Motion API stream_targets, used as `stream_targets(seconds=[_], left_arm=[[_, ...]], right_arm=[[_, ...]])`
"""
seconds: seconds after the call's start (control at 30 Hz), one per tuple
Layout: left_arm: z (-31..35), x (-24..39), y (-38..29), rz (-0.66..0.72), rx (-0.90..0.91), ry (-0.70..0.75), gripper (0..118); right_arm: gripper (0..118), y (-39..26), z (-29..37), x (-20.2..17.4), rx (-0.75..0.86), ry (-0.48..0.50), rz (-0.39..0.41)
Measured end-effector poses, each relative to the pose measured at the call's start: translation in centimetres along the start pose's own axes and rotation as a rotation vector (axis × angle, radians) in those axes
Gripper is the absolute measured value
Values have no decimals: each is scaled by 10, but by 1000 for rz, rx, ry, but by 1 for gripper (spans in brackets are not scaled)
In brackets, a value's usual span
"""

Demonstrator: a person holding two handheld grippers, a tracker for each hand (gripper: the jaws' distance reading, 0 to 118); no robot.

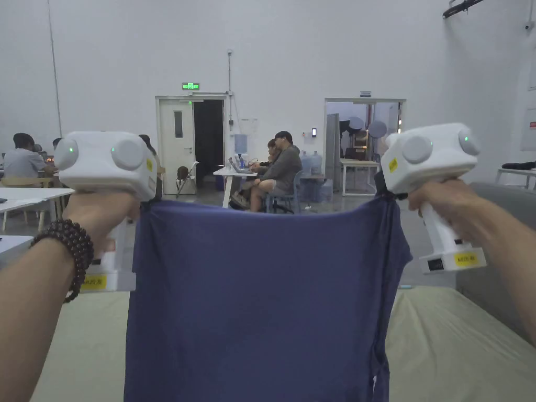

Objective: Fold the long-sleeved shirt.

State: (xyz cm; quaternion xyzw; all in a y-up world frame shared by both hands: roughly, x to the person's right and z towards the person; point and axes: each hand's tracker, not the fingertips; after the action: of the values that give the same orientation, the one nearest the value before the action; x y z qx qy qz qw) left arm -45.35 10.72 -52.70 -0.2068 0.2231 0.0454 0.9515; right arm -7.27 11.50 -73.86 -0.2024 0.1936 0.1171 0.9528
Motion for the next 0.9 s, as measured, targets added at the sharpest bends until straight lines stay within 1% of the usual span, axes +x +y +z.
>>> stream_targets(seconds=[0.1, 0.13, 0.2, 0.27, 0.37, 0.47, 0.53, 0.57, 0.67, 0.7, 0.73, 0.8, 0.83, 0.9], left_arm=[[-16, -2, -47, -8, -93, -10, 0], [-21, -2, -64, -3, -121, -4, 0], [-28, -3, -95, 21, -162, -13, 0], [-27, -5, -117, 31, -193, -20, 0], [-7, -11, -144, 21, -178, -36, 0], [28, -20, -177, 74, -175, -91, 0], [56, -23, -206, 53, -194, -105, 0], [67, -23, -222, 29, -219, -111, 0], [96, -26, -279, -32, -304, -153, 0], [103, -26, -302, -37, -327, -165, 0], [106, -25, -324, -75, -376, -170, 0], [114, -24, -367, -104, -444, -159, 0], [120, -23, -390, -120, -495, -183, 0], [133, -24, -430, -119, -576, -201, 0]], right_arm=[[1, -55, -24, -5, -95, 26, -26], [1, -74, -31, -7, -134, 21, -30], [1, -106, -38, -11, -176, 30, -39], [1, -128, -36, -13, -181, 53, -35], [1, -150, -12, -12, -188, 77, 3], [1, -176, 20, -7, -199, 88, -5], [1, -208, 49, -2, -208, 140, 10], [1, -224, 62, -2, -221, 144, 18], [1, -283, 92, 3, -331, 187, 14], [1, -309, 113, -3, -369, 197, 28], [1, -333, 122, -3, -402, 208, 42], [1, -379, 133, -7, -480, 212, 36], [1, -405, 144, -13, -537, 224, 37], [1, -449, 159, -20, -611, 248, 66]])
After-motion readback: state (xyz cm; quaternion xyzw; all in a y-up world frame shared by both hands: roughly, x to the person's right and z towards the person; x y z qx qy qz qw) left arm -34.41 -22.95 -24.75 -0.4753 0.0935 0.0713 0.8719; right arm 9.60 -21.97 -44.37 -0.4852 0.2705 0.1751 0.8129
